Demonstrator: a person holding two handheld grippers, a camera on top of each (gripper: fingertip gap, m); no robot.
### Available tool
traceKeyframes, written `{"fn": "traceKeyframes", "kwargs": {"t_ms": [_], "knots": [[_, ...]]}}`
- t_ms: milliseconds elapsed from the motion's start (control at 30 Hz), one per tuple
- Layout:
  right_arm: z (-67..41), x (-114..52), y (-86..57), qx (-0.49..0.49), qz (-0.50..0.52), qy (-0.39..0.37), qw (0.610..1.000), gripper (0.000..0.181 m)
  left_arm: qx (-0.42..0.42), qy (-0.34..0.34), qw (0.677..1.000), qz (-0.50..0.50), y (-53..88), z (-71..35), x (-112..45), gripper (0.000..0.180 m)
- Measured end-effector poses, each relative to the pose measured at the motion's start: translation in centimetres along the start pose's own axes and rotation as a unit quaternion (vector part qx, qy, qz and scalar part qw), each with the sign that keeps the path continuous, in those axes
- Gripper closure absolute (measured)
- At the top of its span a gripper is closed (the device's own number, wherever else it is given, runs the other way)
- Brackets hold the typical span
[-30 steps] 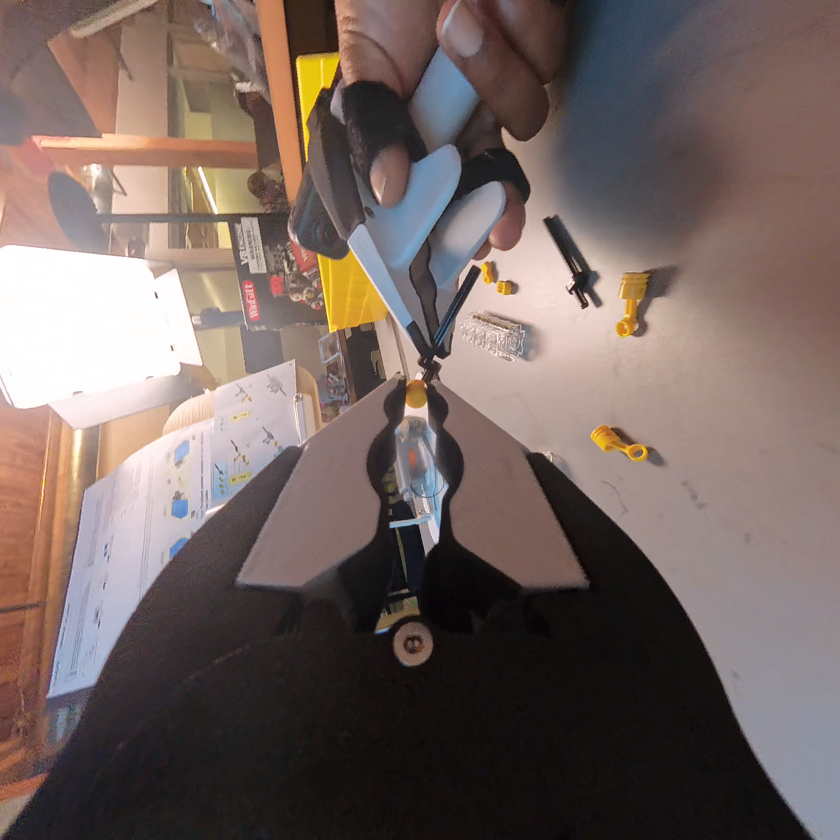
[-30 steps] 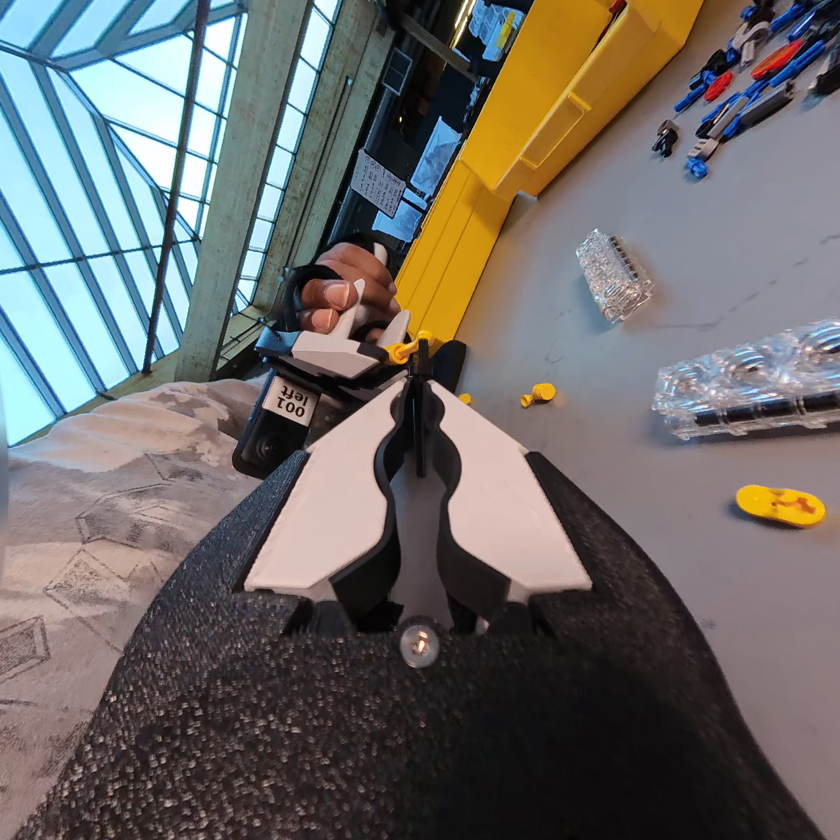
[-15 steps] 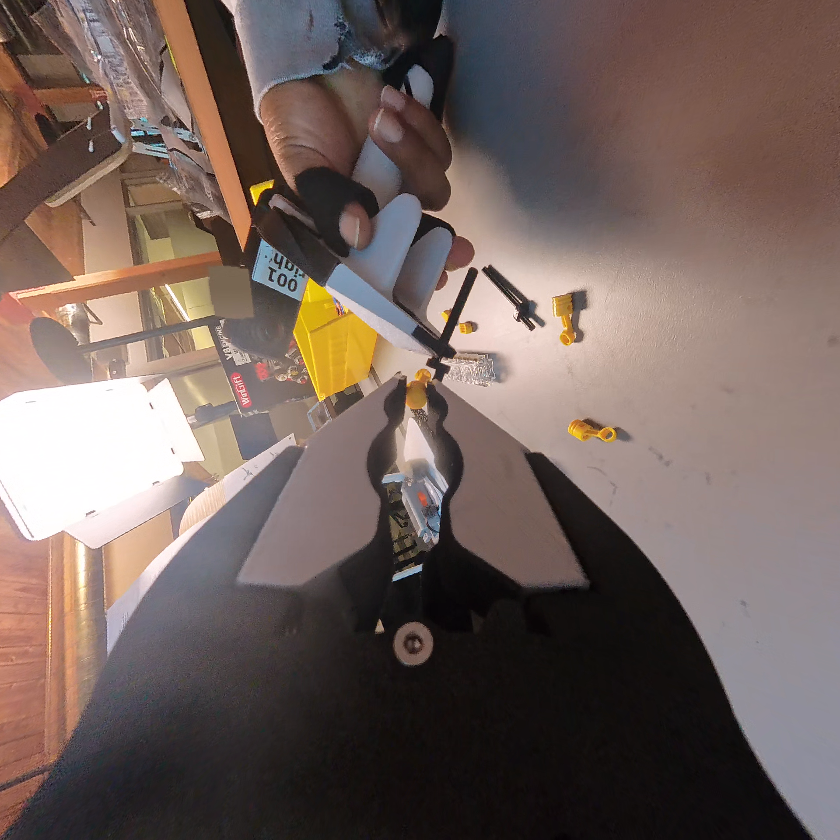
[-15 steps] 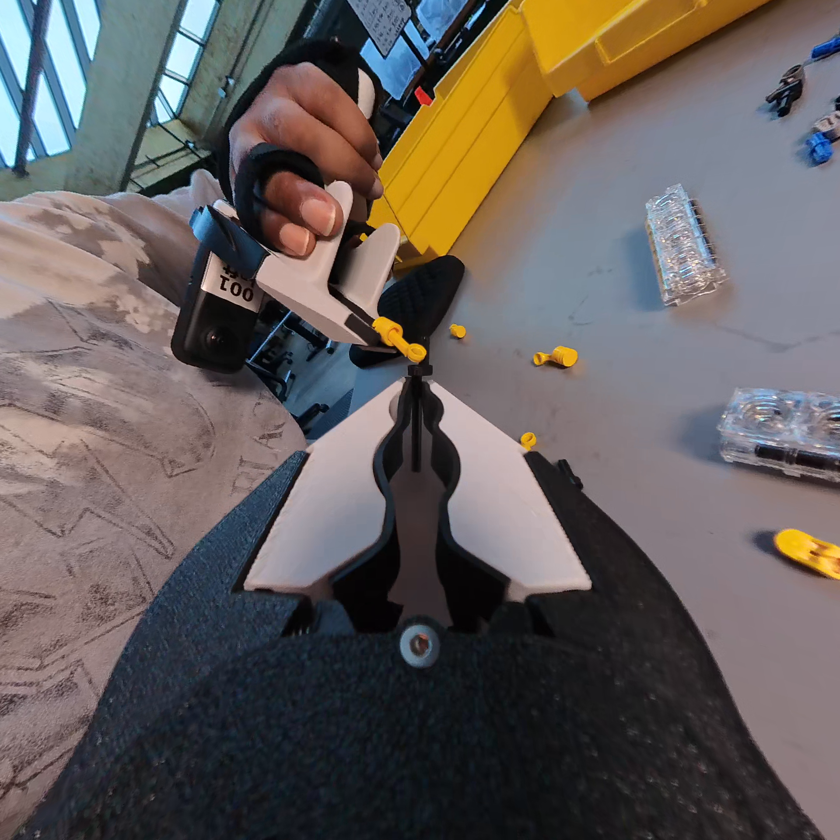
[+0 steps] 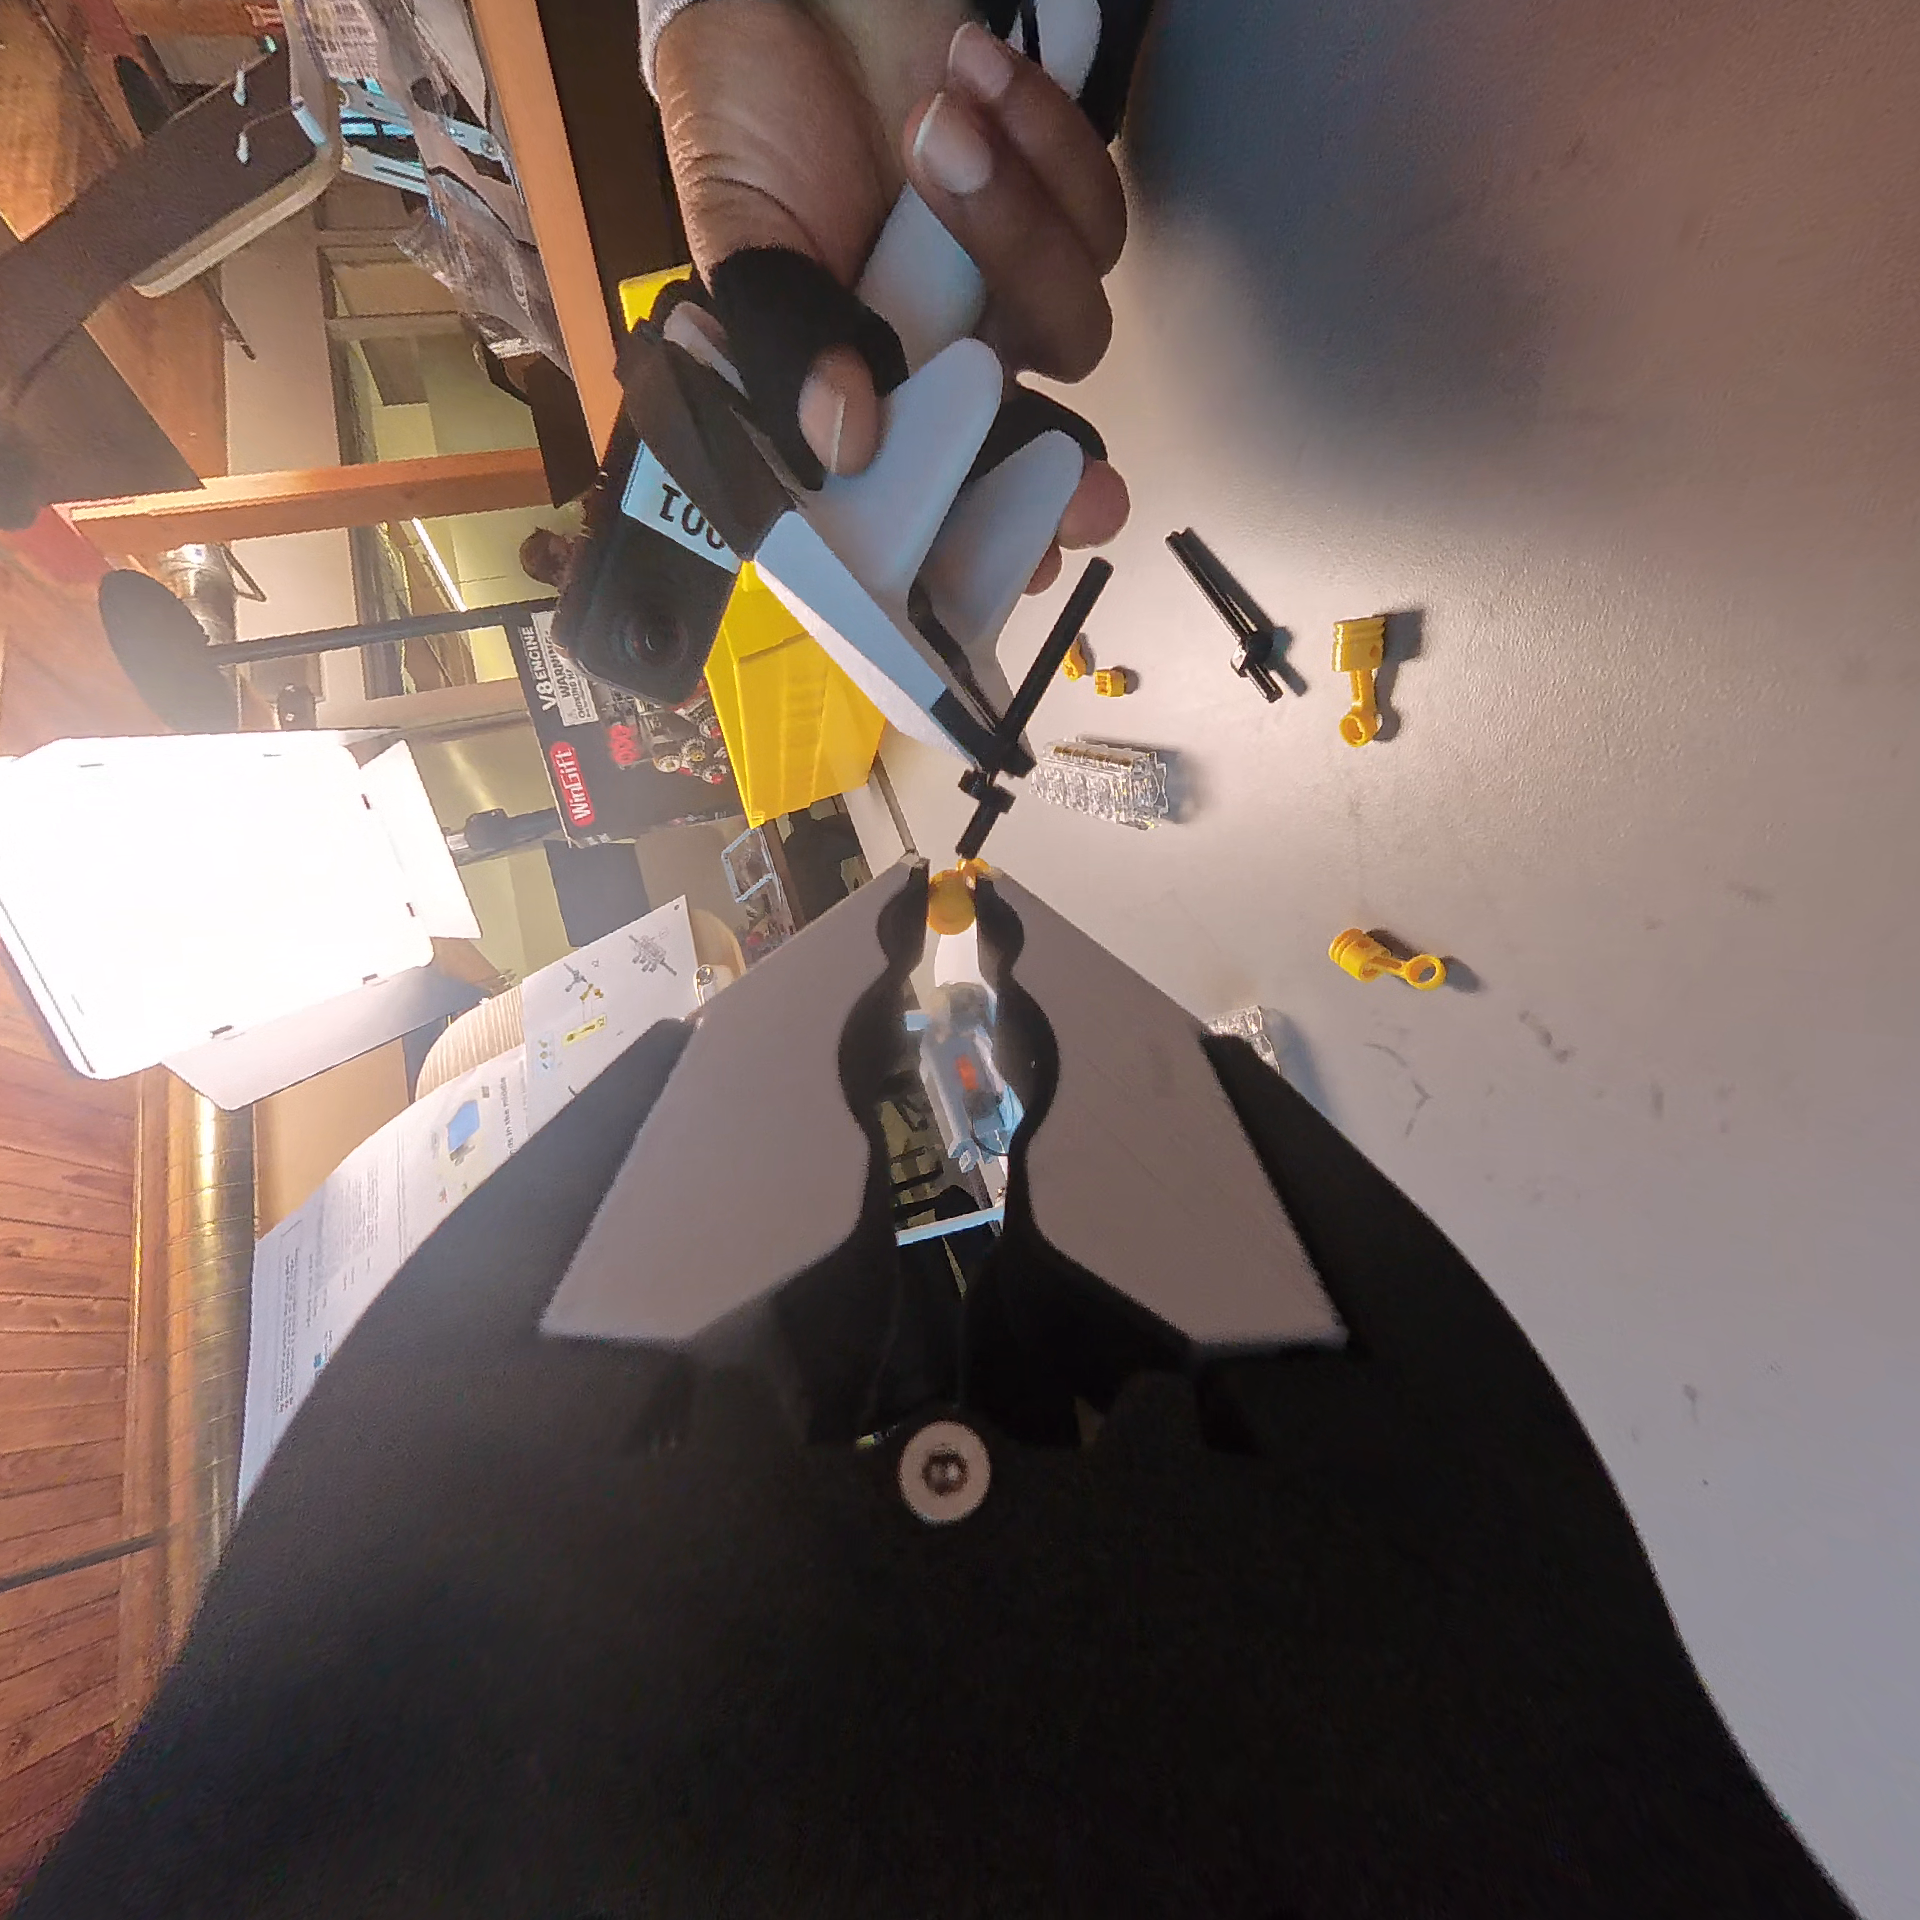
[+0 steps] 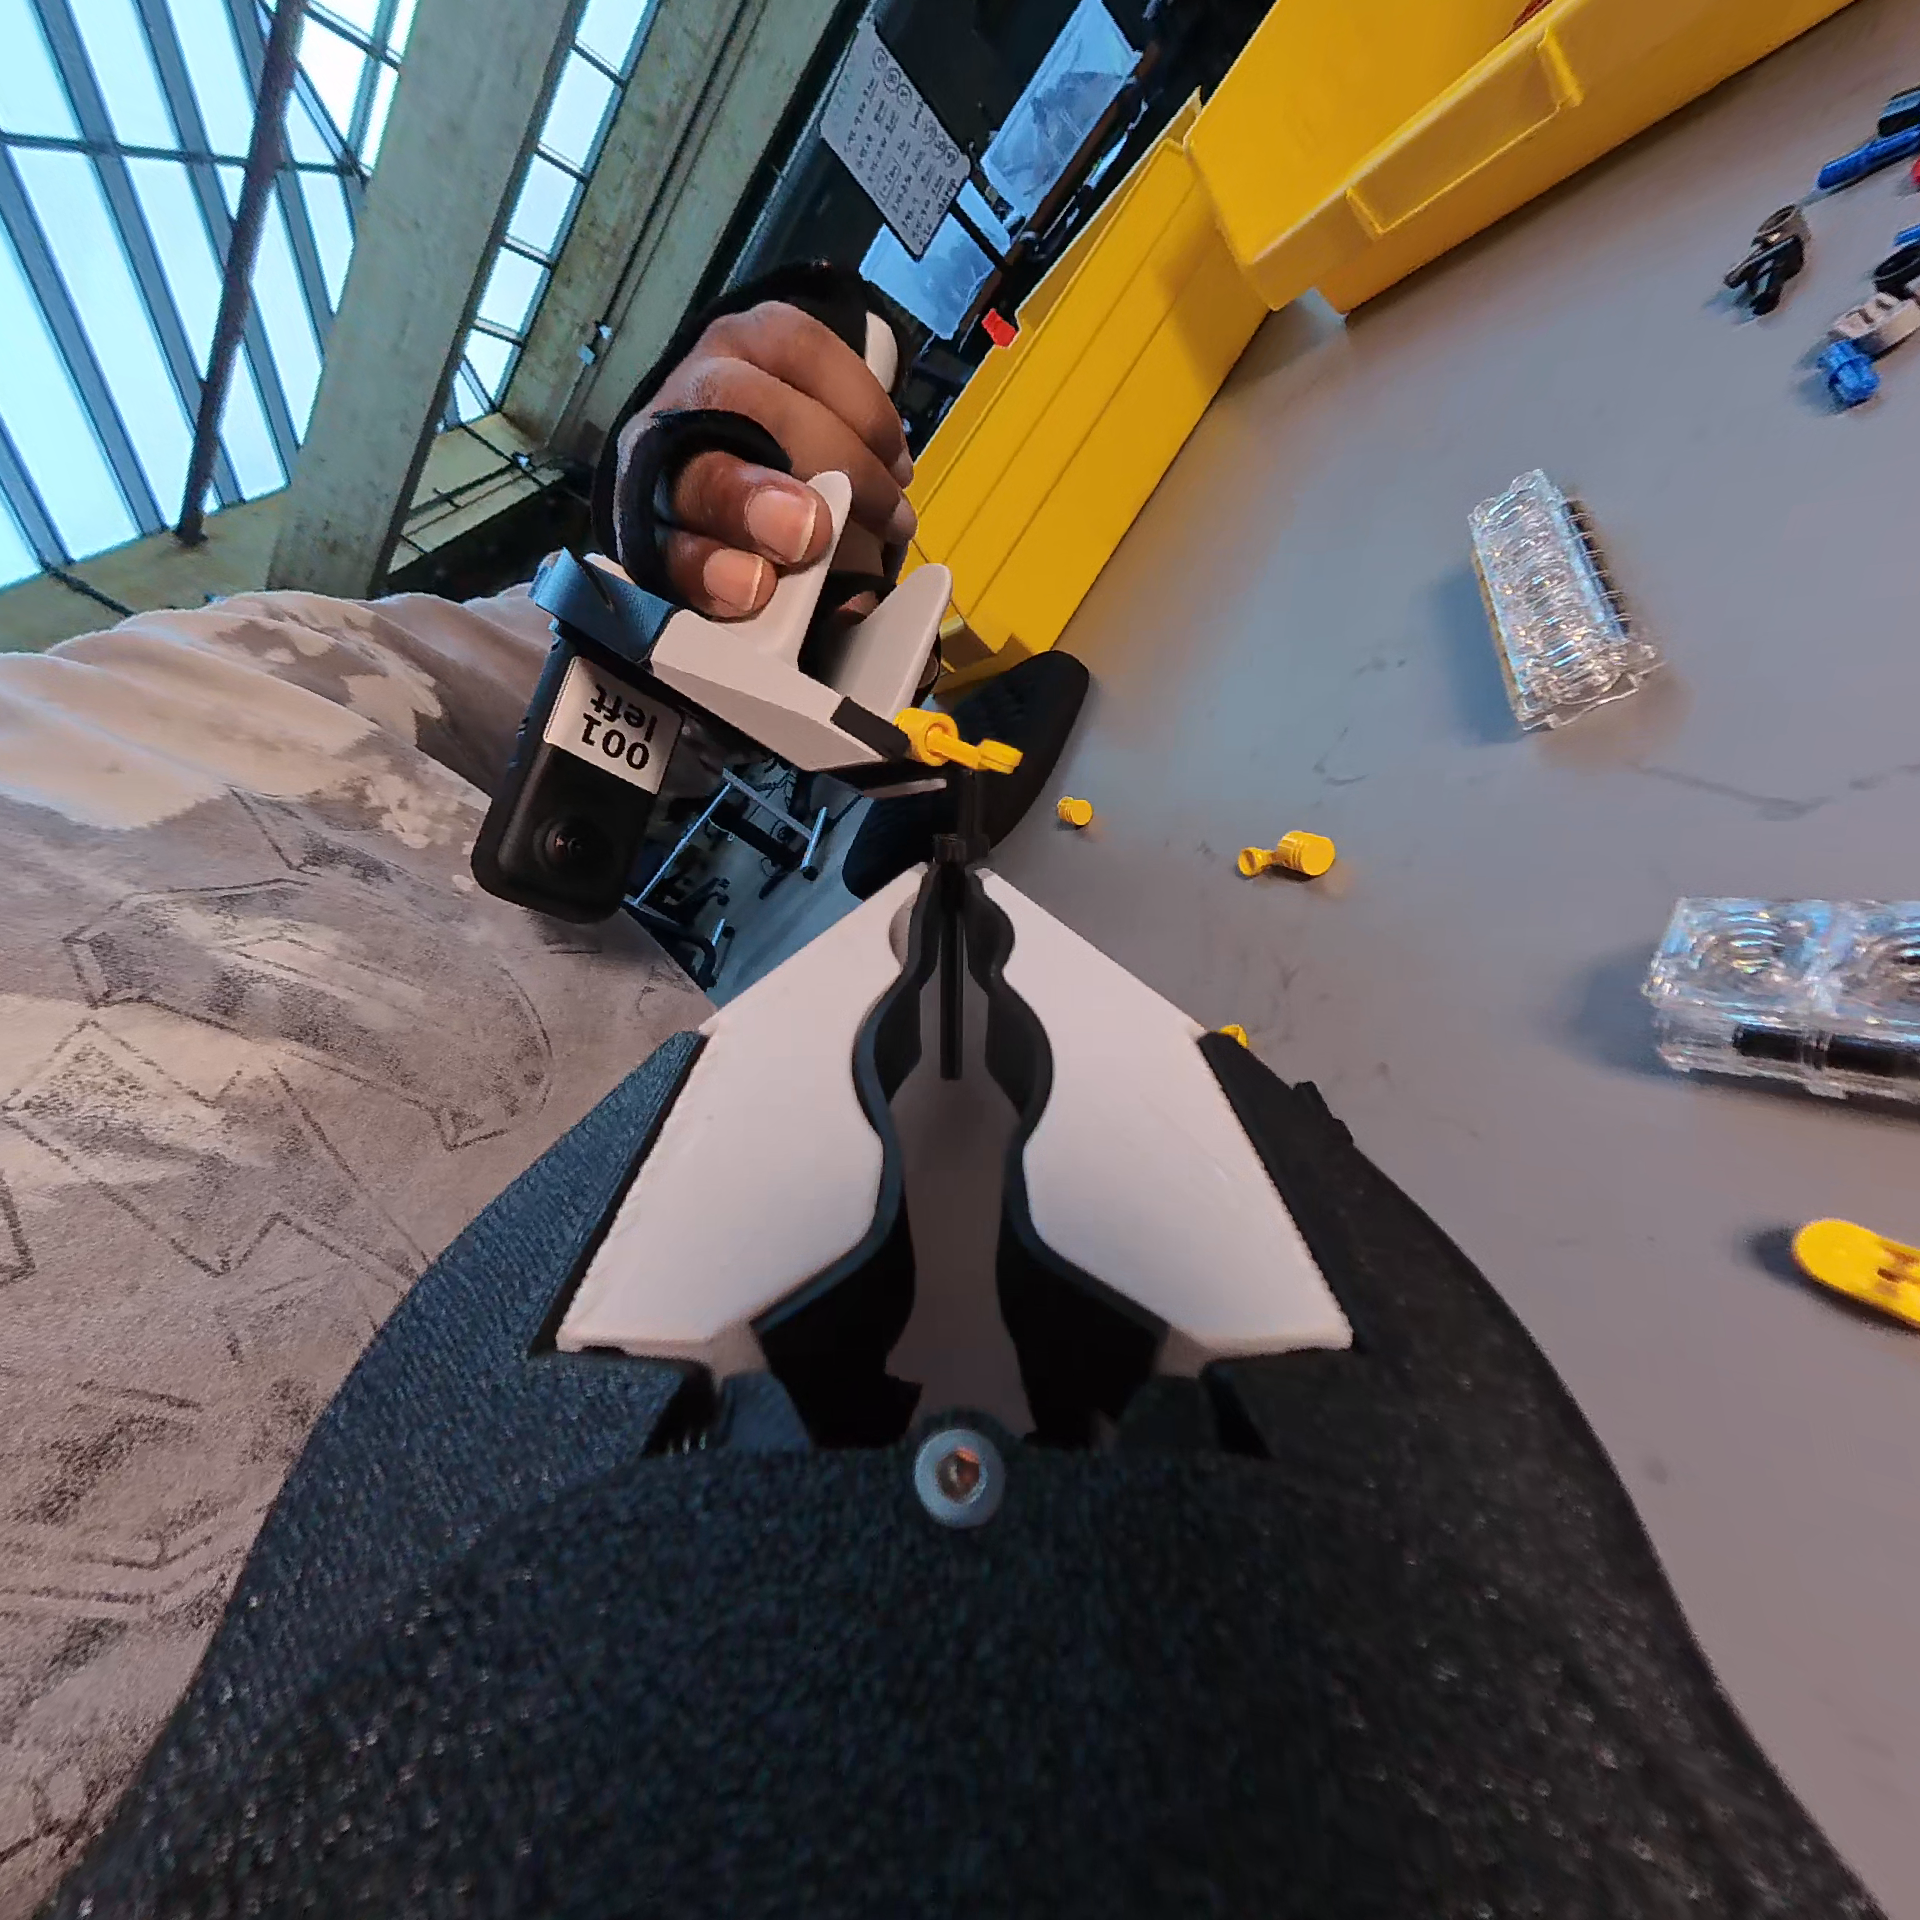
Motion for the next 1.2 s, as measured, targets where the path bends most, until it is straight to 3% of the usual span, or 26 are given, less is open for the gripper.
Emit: {"fn": "traceKeyframes", "kwargs": {"t_ms": [800, 1200], "knots": [[-0.02, -0.03, -0.06, 0.013, 0.007, 0.001, 1.000, 0.178, -0.003, -0.014, 1.000, 0.000, 0.09, -0.48, 0.04, 0.174], [-0.41, -0.04, 0.74, 0.089, -0.002, -0.013, 0.996, 0.178, 0.042, -0.049, 0.998, 0.009, 0.68, -0.83, 0.37, 0.173]]}}
Point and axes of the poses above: each gripper's, where its closed fingertips meet, x back along the fingers, z out of its underside, y = z × x across the jaws, the point moved 8 cm from there along x, back along the fingers, and after that the axes turned 1 degree about -z, right-handed, at the moved point
